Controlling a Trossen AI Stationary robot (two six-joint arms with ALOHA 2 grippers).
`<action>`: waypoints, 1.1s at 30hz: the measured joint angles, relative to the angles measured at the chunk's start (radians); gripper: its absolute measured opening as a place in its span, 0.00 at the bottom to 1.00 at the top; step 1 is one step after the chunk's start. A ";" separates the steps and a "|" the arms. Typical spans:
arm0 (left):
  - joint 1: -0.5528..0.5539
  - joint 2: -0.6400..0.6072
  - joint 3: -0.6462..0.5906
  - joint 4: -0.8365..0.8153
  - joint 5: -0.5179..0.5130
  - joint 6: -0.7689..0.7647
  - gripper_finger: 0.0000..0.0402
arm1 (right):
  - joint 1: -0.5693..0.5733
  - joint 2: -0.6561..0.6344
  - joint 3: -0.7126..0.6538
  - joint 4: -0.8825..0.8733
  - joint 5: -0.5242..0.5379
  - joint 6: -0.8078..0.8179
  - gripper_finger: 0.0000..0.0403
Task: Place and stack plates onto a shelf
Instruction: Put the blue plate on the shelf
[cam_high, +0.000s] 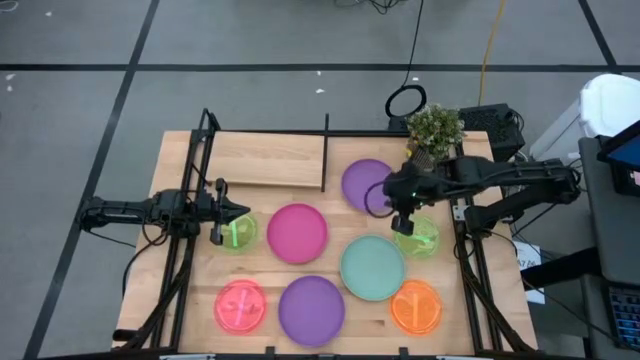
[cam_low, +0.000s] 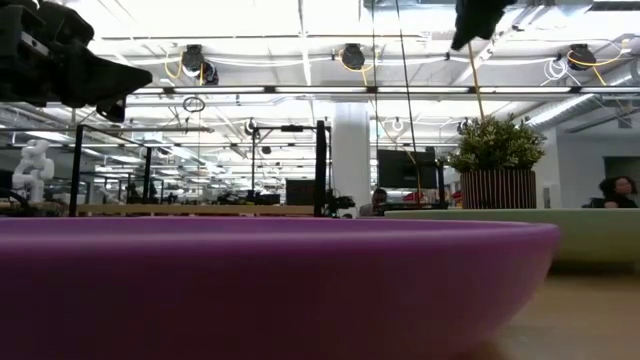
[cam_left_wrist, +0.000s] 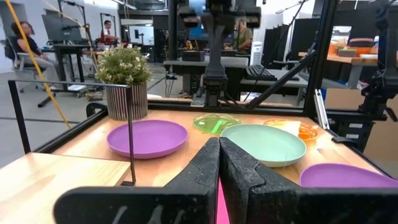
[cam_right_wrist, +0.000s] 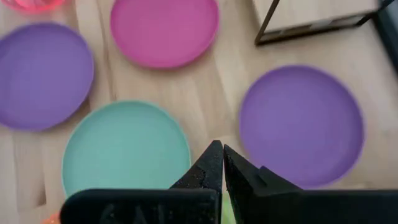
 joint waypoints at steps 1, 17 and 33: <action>0.000 0.000 0.000 0.000 0.000 -0.002 0.04 | 0.009 0.004 -0.013 0.003 0.000 0.012 0.00; -0.001 0.051 0.122 -0.146 -0.054 -0.009 0.04 | 0.132 0.001 -0.342 0.337 0.027 0.141 0.00; -0.004 0.553 0.622 -0.496 -0.058 -0.137 0.04 | 0.155 0.001 -0.466 0.521 0.000 0.175 0.00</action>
